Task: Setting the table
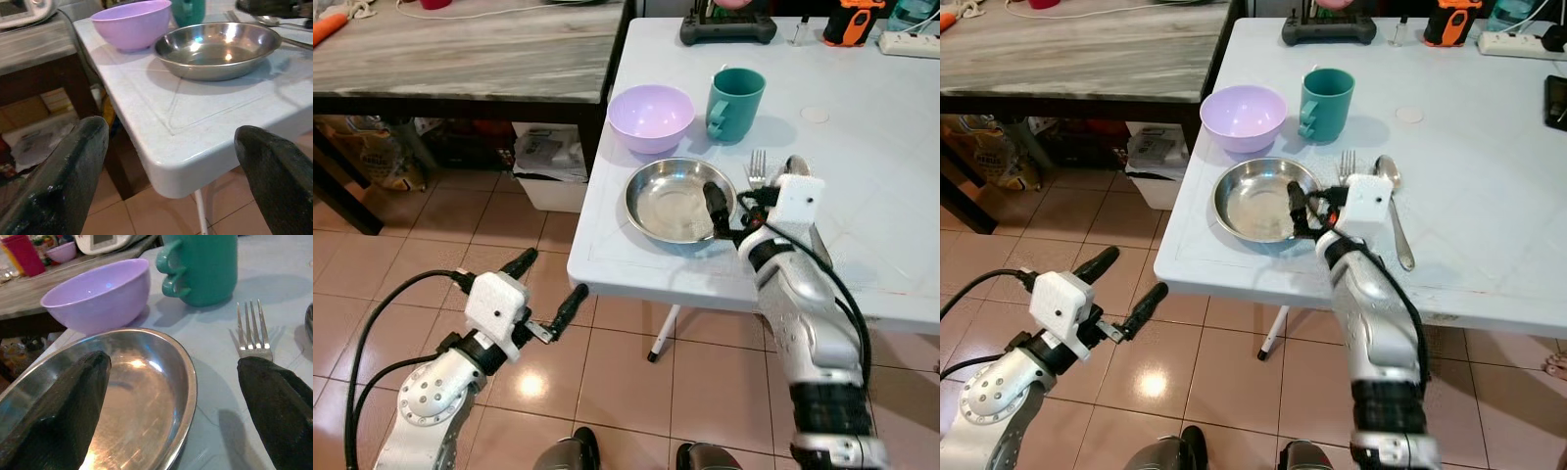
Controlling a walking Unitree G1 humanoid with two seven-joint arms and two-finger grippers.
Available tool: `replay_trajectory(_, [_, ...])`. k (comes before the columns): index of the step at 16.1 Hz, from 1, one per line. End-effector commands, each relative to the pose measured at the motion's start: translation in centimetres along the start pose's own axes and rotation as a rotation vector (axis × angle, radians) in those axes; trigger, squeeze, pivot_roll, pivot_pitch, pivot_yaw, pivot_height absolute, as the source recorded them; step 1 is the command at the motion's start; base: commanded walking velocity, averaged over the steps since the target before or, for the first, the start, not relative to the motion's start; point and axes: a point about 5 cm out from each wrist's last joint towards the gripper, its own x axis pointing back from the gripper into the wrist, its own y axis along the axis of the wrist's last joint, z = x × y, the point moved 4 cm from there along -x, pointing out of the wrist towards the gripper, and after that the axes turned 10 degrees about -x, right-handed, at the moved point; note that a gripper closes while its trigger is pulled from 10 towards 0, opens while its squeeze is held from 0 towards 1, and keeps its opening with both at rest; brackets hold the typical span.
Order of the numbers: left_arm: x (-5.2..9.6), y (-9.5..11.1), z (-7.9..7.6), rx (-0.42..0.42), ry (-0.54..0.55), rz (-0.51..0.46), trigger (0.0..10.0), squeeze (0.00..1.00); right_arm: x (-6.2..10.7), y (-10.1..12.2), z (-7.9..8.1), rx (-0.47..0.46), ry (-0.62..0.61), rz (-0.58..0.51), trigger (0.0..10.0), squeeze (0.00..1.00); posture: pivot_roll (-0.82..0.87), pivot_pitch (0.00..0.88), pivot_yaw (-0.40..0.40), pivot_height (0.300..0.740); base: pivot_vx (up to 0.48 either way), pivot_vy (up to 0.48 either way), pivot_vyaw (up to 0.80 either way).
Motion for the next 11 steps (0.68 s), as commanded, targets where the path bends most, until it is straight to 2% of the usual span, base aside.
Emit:
replay_trajectory(1, [0.2, -0.1, -0.2, -0.007, -0.021, 0.001, 10.0, 0.00, -0.2, -0.5, 0.1, -0.021, 0.001, 0.024, 10.0, 0.00, -0.10, 0.227, 0.070, 0.740, 0.000, 0.000, 0.00])
replay_trajectory(3, [0.0, 0.0, -0.3, 0.001, -0.025, -0.008, 10.0, 0.00, -0.6, -1.1, 0.2, -0.057, -0.005, 0.050, 10.0, 0.00, -0.10, 0.226, 0.068, 0.740, 0.000, 0.000, 0.00])
replay_trajectory(11, [-0.6, 0.8, -1.0, 0.008, -0.047, -0.043, 10.0, 0.00, -2.1, -3.2, 1.3, -0.084, 0.025, 0.164, 10.0, 0.00, -0.09, 0.221, 0.065, 0.740, 0.000, 0.000, 0.00])
